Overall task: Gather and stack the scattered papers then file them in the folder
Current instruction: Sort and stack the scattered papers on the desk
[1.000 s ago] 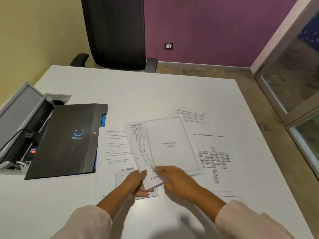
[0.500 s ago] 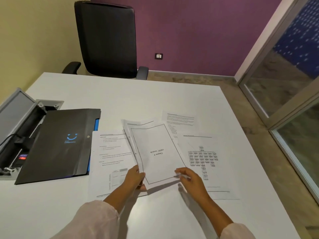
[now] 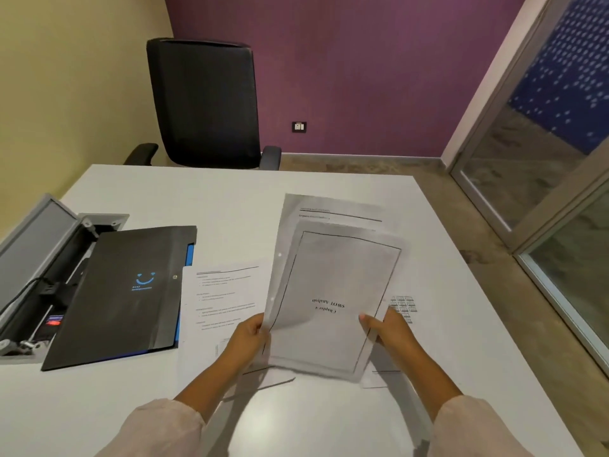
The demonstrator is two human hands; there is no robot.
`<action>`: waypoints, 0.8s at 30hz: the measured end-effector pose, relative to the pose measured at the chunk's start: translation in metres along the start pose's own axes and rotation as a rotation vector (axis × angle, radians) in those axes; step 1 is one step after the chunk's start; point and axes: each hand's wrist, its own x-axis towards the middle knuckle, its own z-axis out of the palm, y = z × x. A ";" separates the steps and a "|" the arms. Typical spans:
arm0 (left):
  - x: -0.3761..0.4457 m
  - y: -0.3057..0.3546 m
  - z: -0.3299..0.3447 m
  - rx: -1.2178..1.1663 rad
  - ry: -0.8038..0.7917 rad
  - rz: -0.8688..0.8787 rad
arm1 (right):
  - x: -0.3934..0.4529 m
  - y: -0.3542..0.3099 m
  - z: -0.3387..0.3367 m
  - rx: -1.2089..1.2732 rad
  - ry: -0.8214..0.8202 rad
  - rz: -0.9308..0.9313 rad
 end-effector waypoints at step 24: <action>0.007 0.028 0.037 -0.087 0.310 -0.178 | -0.006 -0.036 -0.023 0.595 0.277 -0.017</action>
